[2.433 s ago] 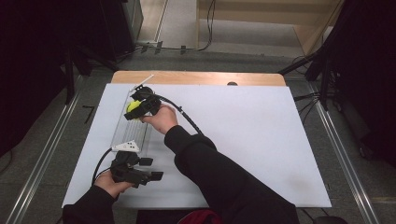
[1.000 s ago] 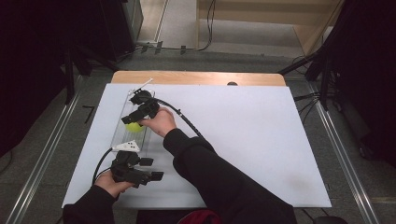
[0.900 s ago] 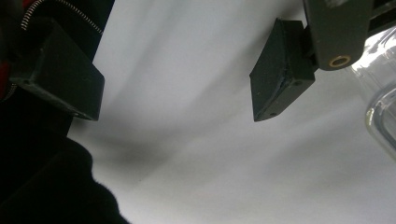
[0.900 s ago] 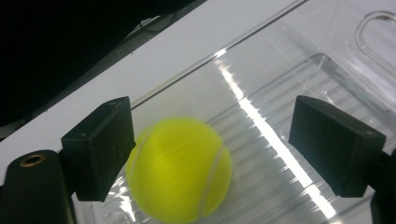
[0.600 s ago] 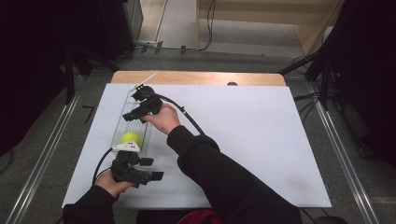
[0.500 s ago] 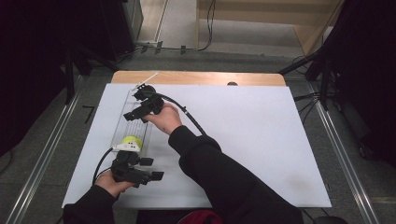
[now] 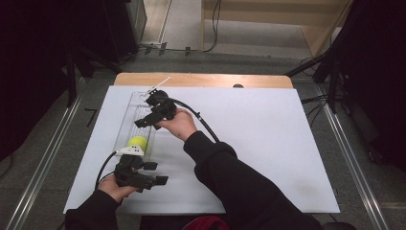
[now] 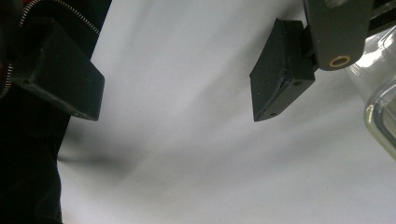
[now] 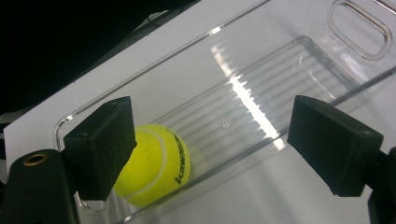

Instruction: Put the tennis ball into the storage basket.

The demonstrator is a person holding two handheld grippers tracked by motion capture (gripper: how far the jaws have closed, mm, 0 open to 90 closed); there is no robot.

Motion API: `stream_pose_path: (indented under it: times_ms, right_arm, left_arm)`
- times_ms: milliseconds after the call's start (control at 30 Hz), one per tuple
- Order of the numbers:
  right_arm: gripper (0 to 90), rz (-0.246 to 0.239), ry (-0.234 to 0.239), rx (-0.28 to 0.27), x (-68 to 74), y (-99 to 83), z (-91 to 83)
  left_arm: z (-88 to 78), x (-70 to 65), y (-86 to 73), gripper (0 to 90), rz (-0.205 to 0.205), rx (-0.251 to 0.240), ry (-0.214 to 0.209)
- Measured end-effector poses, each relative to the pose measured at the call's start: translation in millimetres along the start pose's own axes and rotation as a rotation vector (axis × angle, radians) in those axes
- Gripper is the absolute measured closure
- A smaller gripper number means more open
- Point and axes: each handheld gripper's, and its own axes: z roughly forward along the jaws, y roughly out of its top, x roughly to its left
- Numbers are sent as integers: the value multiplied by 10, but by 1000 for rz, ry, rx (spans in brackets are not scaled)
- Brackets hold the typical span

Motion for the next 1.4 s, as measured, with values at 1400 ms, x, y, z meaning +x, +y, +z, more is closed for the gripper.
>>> stream_pose_path:
  times_ms: [1400]
  right_arm:
    - [135,46,-49,12,-243,-545,-419]
  left_arm:
    - [1,6,-4,180,-1,6,3]
